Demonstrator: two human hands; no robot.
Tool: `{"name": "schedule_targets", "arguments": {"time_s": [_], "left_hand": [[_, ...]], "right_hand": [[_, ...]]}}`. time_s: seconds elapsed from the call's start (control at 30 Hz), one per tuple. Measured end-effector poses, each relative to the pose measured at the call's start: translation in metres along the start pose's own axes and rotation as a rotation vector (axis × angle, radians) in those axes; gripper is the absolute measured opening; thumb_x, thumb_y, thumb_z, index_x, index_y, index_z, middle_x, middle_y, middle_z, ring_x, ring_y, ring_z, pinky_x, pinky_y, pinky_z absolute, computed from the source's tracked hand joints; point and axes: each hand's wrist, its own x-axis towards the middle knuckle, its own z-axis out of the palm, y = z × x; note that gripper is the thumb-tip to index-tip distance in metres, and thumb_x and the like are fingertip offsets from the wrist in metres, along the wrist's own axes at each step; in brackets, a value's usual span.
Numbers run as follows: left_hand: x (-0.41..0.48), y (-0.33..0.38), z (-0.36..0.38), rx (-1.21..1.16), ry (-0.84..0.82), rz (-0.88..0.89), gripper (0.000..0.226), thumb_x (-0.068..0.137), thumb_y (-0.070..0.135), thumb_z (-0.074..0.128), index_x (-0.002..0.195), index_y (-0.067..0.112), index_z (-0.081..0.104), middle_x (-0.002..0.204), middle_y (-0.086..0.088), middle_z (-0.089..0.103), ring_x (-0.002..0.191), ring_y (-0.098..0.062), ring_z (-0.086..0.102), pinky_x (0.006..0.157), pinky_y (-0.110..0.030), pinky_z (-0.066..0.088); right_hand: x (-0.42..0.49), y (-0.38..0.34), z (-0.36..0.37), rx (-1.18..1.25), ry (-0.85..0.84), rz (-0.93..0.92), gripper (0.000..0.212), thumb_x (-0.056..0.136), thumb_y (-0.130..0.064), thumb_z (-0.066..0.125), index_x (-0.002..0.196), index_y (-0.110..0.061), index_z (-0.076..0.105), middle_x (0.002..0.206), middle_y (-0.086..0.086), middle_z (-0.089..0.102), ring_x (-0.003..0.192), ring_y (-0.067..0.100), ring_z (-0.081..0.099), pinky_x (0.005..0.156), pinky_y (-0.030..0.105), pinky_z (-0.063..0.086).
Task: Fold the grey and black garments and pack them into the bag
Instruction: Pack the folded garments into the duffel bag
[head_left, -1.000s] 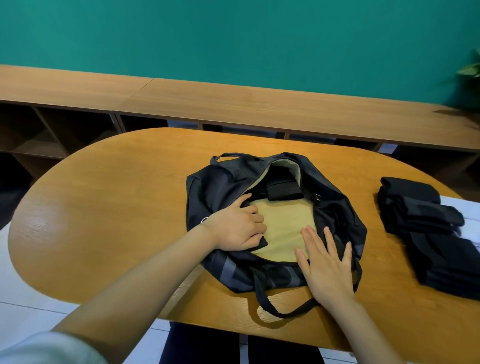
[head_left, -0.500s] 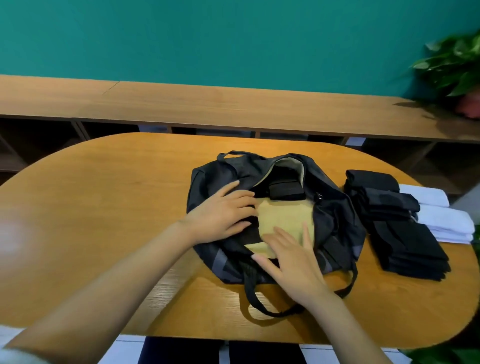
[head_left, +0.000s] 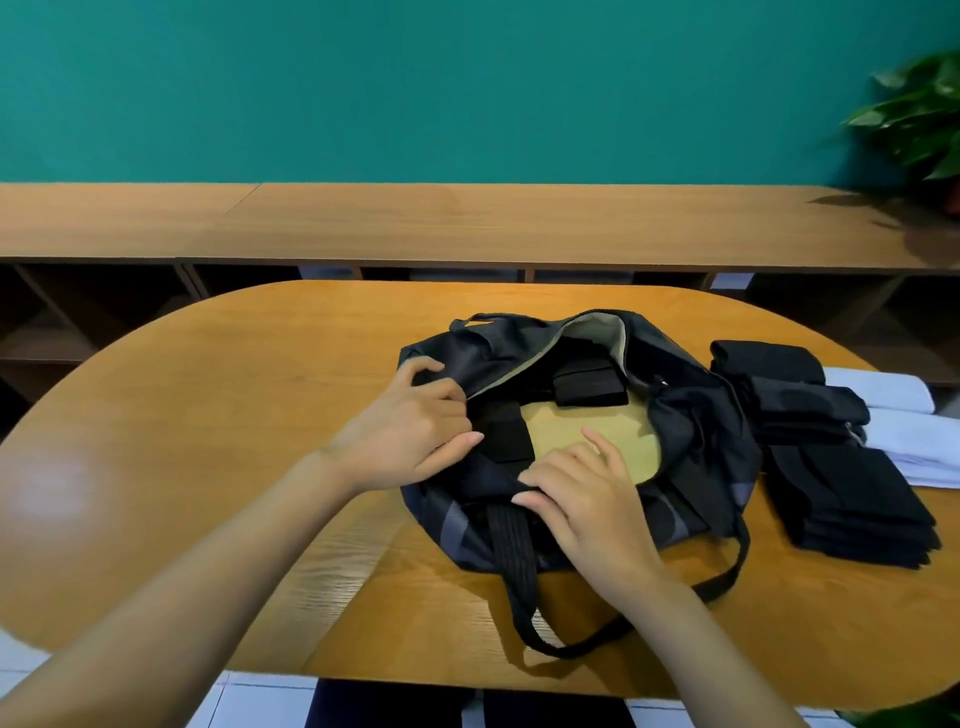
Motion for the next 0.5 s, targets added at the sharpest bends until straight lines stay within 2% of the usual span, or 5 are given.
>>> {"name": "schedule_targets", "arguments": {"time_s": [0.13,0.23,0.3,0.37,0.5], "left_hand": [[0.012,0.003,0.003,0.1,0.099,0.02,0.05,0.103,0.038,0.041,0.062,0.018,0.061,0.061,0.01,0.054,0.076,-0.013,0.052,0.101,-0.038,0.035],[0.03,0.011,0.016,0.057,-0.041,0.062,0.041,0.103,0.04,0.038,0.083,0.02,0.067,0.088,0.009,0.065,0.091,-0.015,0.057,0.101,-0.036,0.034],[0.049,0.019,0.026,-0.014,-0.206,0.094,0.047,0.102,0.044,0.027,0.113,0.023,0.067,0.126,0.007,0.062,0.122,-0.015,0.051,0.112,-0.037,0.022],[0.066,0.025,0.038,-0.051,-0.376,0.12,0.06,0.099,0.047,0.012,0.128,0.025,0.06,0.14,0.008,0.053,0.137,-0.013,0.037,0.119,-0.04,-0.001],[0.077,0.027,0.05,0.019,-0.551,0.151,0.057,0.102,0.043,0.01,0.112,0.027,0.064,0.113,0.011,0.061,0.123,-0.011,0.046,0.115,-0.049,-0.019]], "right_hand": [[-0.027,0.02,0.01,-0.072,-0.155,0.121,0.031,0.098,-0.043,0.039,0.102,-0.026,0.064,0.106,-0.014,0.06,0.106,0.011,0.055,0.115,0.044,0.021],[-0.045,0.033,0.008,-0.183,-0.228,0.191,0.035,0.097,-0.043,0.038,0.111,-0.027,0.066,0.117,-0.012,0.061,0.118,0.014,0.053,0.115,0.054,0.02],[-0.052,0.037,0.008,-0.249,-0.258,0.181,0.038,0.096,-0.04,0.037,0.116,-0.026,0.066,0.119,-0.01,0.063,0.121,0.016,0.052,0.113,0.059,0.022],[-0.055,0.038,0.01,-0.279,-0.265,0.175,0.039,0.097,-0.039,0.035,0.117,-0.026,0.067,0.119,-0.01,0.064,0.12,0.016,0.053,0.112,0.061,0.023],[-0.059,0.042,0.015,-0.284,-0.24,0.223,0.058,0.105,-0.043,0.014,0.113,-0.026,0.069,0.114,-0.012,0.067,0.115,0.016,0.057,0.112,0.063,0.021]]}}
